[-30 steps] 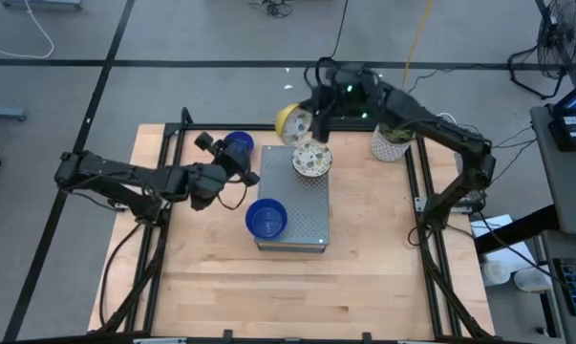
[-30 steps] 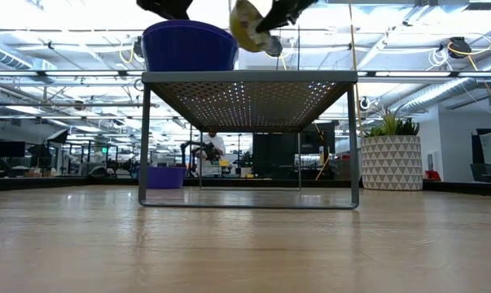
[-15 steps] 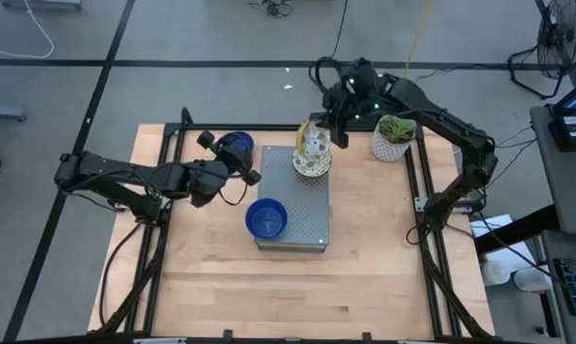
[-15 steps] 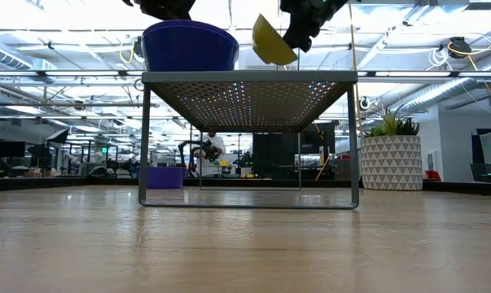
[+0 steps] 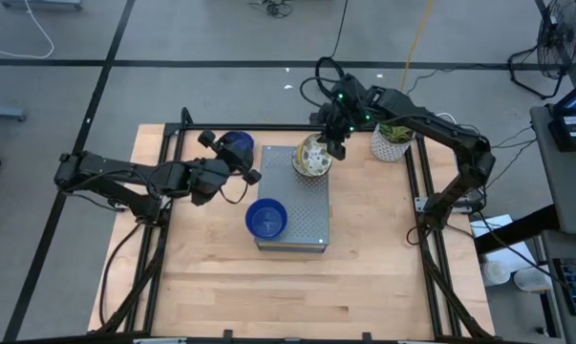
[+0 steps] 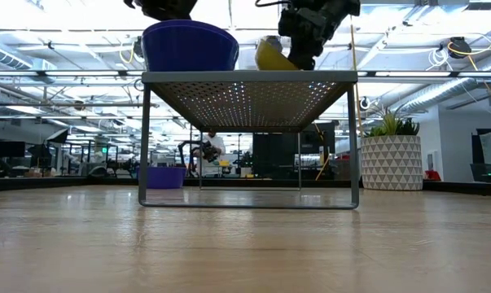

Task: Pick & Place Mini bowls
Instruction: Stack the yellow patterned bowl on top of the yellow patterned bowl on the shelf, then stack the blue bowl on top of the blue bowl on the shelf

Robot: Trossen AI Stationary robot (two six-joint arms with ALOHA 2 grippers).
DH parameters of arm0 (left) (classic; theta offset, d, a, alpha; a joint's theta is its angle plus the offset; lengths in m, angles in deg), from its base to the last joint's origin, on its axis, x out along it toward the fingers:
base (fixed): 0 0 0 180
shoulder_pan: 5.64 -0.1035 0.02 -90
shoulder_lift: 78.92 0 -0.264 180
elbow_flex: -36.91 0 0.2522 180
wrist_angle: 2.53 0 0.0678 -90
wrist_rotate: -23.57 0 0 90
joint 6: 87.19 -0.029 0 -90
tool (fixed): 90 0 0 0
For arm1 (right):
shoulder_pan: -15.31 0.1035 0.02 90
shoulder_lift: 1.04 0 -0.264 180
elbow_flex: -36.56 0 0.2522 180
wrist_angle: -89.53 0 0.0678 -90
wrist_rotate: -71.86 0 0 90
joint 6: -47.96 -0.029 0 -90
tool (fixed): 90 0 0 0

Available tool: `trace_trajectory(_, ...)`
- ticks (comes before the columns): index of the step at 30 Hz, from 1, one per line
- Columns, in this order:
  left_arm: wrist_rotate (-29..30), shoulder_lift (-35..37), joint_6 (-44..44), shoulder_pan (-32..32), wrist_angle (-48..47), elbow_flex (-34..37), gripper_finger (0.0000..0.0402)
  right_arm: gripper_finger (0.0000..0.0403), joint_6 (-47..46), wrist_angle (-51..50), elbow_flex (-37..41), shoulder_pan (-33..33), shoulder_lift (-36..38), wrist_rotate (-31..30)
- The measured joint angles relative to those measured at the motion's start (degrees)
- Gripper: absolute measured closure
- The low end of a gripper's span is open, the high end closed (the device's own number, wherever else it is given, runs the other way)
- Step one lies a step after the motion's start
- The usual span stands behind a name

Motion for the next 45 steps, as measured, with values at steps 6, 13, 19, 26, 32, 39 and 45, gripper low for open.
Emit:
trace_trajectory(6,-1.36,0.0,-0.02,-0.86,0.0,0.0,0.0243,0.0403,-2.29,-0.16,0.34,0.0,0.04,0.01)
trace_trajectory(13,-1.35,0.0,-0.02,-0.92,0.0,0.0,0.0243,0.0403,-3.1,-1.94,0.34,0.0,0.04,-0.05)
trace_trajectory(19,-1.35,0.0,0.23,-0.92,-0.84,0.0,0.0243,0.0395,-3.14,-1.87,0.34,0.0,0.04,-4.61)
trace_trajectory(26,-1.3,0.0,1.73,-0.92,-2.99,0.0,0.0243,0.0357,-3.12,-1.82,0.33,0.0,0.04,-5.78)
trace_trajectory(32,-1.3,0.0,1.66,-0.92,-2.97,0.0,0.0243,0.0327,-3.29,-0.6,0.32,0.0,0.04,-5.72)
trace_trajectory(39,-1.3,0.0,1.51,-0.92,-3.26,0.0,0.0243,0.0306,-3.49,4.48,0.32,0.02,0.04,-5.7)
trace_trajectory(45,-1.32,0.0,1.78,-0.92,-6.32,0.0,0.0243,0.0304,-3.49,10.08,0.32,0.07,0.06,-5.57)
